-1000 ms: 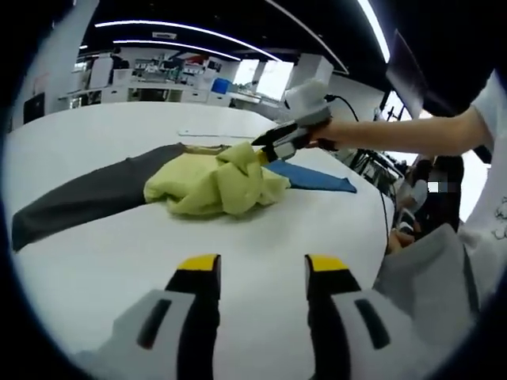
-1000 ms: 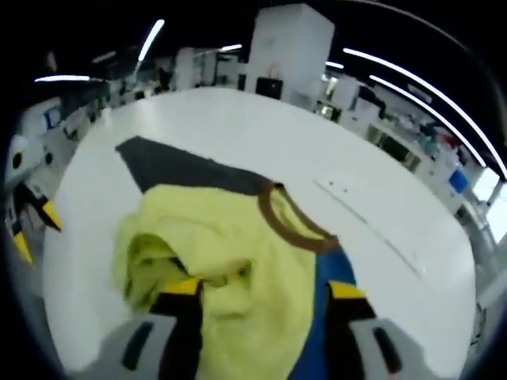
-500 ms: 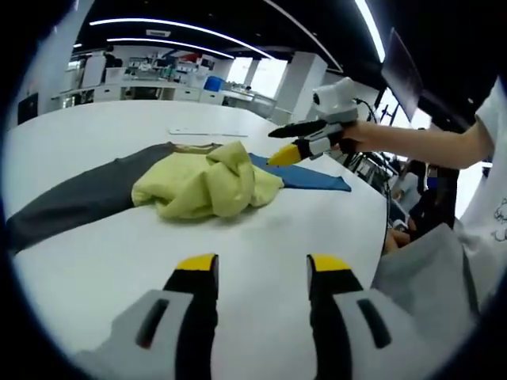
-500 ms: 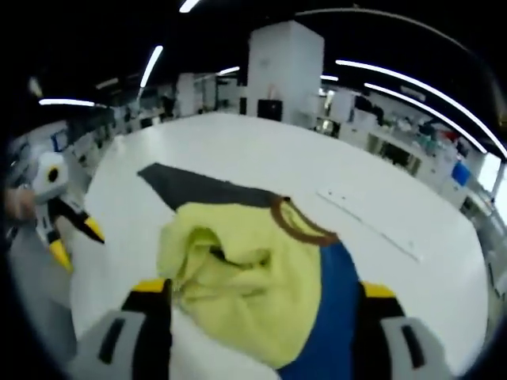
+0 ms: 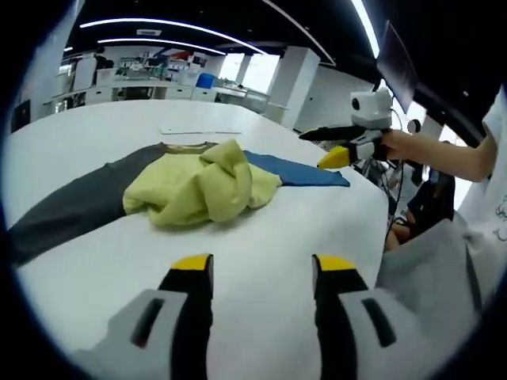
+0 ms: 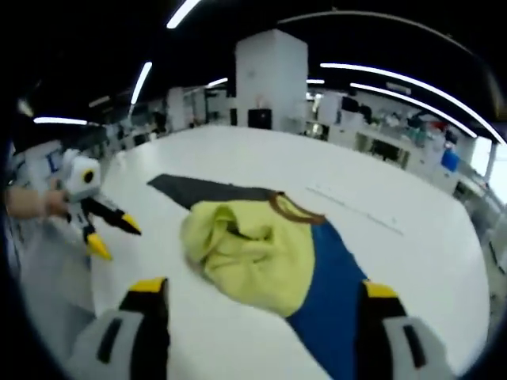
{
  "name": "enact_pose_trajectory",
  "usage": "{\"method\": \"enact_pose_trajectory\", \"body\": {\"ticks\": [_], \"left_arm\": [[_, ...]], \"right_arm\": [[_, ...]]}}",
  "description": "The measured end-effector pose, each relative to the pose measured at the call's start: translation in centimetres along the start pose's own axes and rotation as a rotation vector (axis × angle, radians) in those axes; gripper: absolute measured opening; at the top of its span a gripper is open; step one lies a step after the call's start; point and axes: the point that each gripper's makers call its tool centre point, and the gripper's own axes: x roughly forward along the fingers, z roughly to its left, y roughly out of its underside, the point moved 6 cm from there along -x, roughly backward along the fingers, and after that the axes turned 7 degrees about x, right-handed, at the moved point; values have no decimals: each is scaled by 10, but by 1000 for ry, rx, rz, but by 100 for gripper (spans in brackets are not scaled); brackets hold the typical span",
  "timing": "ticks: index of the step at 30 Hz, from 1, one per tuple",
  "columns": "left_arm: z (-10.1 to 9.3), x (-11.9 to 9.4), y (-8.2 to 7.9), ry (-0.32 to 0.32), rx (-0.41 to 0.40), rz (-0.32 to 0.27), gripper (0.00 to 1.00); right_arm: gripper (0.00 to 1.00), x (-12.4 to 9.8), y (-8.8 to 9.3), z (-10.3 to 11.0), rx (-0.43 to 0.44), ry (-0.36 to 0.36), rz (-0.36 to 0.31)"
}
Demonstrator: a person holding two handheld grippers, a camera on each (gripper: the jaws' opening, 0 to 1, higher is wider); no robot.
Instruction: Fold the garment on the visible template until the final outline fits inside the template.
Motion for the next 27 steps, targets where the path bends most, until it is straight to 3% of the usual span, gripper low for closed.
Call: {"method": "enact_pose_trajectory", "body": {"ticks": [4,9,14,18,22,27], "left_arm": [[4,10,-4,-2,-3,-7,59],[4,23,-10,19,-62,-34,62],[9,38,-8,5,-130,-13,55],[15,50,-5,-8,-173,-5,53],[20,59,-2,-46,-212,15,43],[26,71,1,-81,-256,22,41]], "right_arm": [[99,-11,15,-1,29,9,13],[99,-26,32,-6,66,34,22],[99,-38,41,-9,125,49,6],[99,-45,46,-11,121,67,9],[99,-49,51,-10,132,71,10],[99,-55,56,-9,154,78,7]]}}
